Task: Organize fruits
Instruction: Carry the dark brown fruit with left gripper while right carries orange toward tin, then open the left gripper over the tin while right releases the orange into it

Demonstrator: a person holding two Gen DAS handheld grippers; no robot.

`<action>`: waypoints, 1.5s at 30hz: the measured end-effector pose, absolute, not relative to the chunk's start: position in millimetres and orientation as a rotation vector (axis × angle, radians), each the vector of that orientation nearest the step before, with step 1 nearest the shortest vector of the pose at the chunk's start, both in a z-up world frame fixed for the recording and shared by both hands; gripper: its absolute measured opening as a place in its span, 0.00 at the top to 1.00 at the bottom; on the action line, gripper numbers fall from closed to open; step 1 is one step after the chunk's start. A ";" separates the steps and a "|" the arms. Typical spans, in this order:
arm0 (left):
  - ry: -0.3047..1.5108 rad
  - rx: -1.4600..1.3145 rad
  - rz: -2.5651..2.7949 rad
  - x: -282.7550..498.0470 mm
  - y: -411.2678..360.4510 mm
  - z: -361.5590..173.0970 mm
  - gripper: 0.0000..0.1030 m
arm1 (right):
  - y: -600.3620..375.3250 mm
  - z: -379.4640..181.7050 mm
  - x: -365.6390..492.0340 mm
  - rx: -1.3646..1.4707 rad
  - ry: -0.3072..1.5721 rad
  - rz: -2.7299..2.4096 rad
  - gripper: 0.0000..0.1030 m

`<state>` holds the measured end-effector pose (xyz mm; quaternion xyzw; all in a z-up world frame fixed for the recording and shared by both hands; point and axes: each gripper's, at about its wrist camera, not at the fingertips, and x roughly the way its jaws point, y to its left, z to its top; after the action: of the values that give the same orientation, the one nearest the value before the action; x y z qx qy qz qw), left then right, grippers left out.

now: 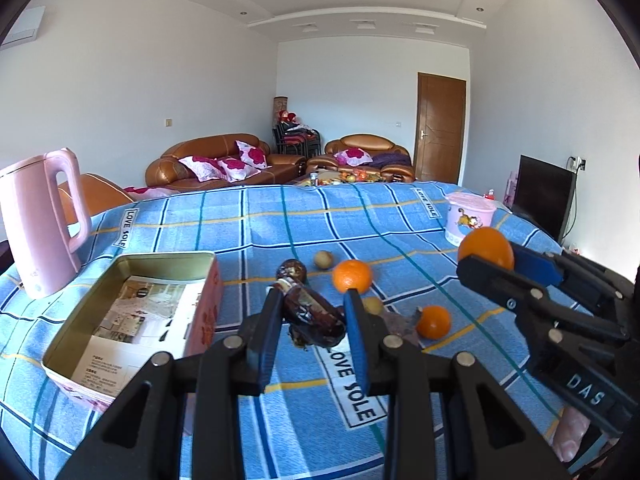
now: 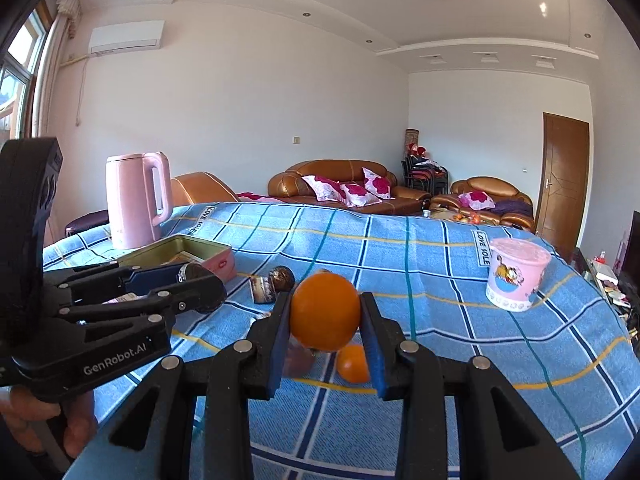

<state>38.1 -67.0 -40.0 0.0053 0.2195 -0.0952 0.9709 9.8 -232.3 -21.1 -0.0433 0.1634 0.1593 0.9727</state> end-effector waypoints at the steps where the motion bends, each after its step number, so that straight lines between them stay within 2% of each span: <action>1: 0.447 0.008 -0.178 39.3 -60.5 -39.1 0.68 | -226.3 -16.3 12.5 -0.085 0.331 0.339 0.65; 18: 0.529 -0.027 0.039 79.3 49.7 -42.1 0.68 | -115.0 9.8 81.5 -0.155 0.425 0.545 0.65; 39: 0.663 -0.010 0.102 113.3 89.4 -74.2 0.68 | -30.8 -54.5 130.7 -0.237 0.616 0.643 0.65; 42: 0.668 -0.015 0.106 113.4 90.1 -74.5 0.67 | -28.0 -60.7 132.0 -0.241 0.638 0.652 0.65; 45: 0.675 -0.006 0.112 113.9 88.6 -75.3 0.61 | -26.0 -65.6 132.7 -0.248 0.658 0.656 0.65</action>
<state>113.9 88.6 -75.3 -0.0028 0.3308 0.0549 0.9421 132.7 -26.0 -65.6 -0.1193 0.3163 0.3156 0.8866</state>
